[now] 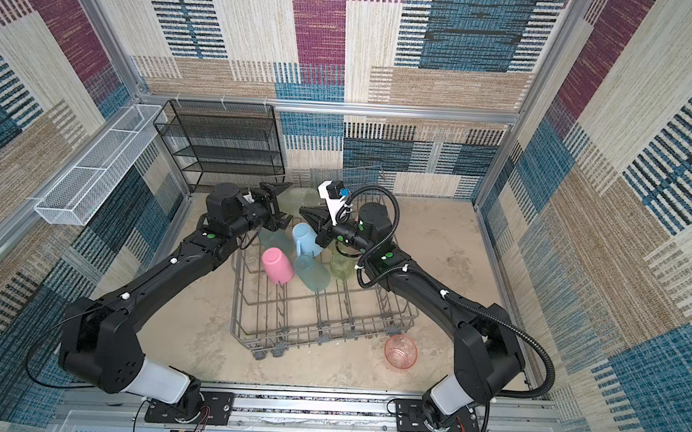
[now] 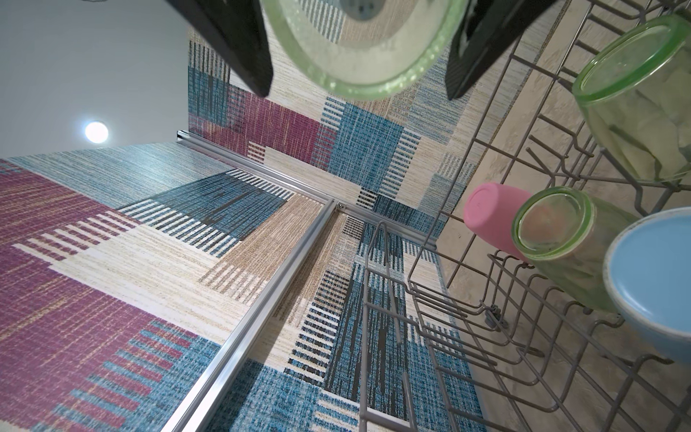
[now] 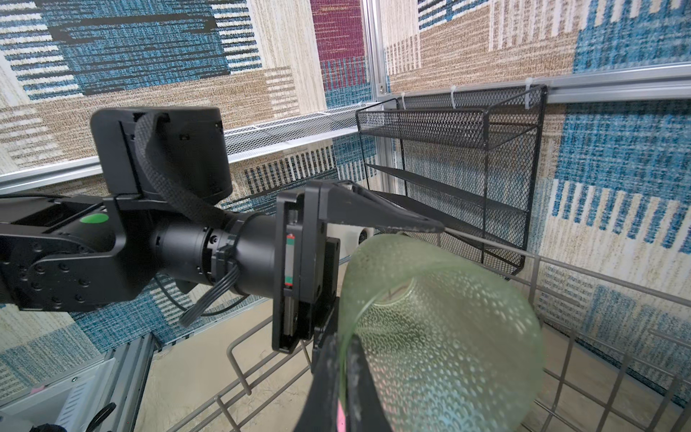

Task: Load the cups into the dish rack
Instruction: 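Hold the cup near the rack's far edge while the left gripper approaches it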

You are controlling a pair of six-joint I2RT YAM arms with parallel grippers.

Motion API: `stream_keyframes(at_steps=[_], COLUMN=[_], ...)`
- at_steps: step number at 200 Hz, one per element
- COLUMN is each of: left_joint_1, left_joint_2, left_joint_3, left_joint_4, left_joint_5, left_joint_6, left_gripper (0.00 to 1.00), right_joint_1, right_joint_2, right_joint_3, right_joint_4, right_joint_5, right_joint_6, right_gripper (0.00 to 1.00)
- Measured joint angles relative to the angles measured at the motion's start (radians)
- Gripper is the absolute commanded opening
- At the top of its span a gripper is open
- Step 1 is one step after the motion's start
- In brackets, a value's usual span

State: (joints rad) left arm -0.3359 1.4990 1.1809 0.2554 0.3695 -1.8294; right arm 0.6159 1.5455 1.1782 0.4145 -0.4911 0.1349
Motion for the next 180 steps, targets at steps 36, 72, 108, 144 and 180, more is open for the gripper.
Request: stream_keyframes(at_steps=[36,72,108,144,180], left_joint_1=[-0.002,-0.003,-0.004,-0.004,-0.004], left_joint_2=[0.008,0.008,0.008,0.01,0.018], left_joint_3=[0.0,0.0,0.0,0.0,-0.003], left_joint_4=[0.01,0.019,0.025,0.028,0.04], left_joint_5=[-0.008,-0.014,-0.018,-0.023,-0.027], left_joint_6=[-0.003,-0.001,0.0,0.005,0.014], left_gripper=[0.59,0.58,0.52,0.49,0.47], right_joint_1=[-0.001,-0.001,-0.001,-0.001,-0.001], right_joint_2=[0.0,0.0,0.0,0.0,0.0], right_joint_3=[0.0,0.0,0.0,0.0,0.0], right_joint_4=[-0.001,0.002,0.003,0.001,-0.001], right_joint_5=[0.001,0.002,0.004,0.005,0.005], right_joint_6=[0.003,0.003,0.003,0.004,0.007], right_gripper=[0.0,0.0,0.01,0.17,0.29])
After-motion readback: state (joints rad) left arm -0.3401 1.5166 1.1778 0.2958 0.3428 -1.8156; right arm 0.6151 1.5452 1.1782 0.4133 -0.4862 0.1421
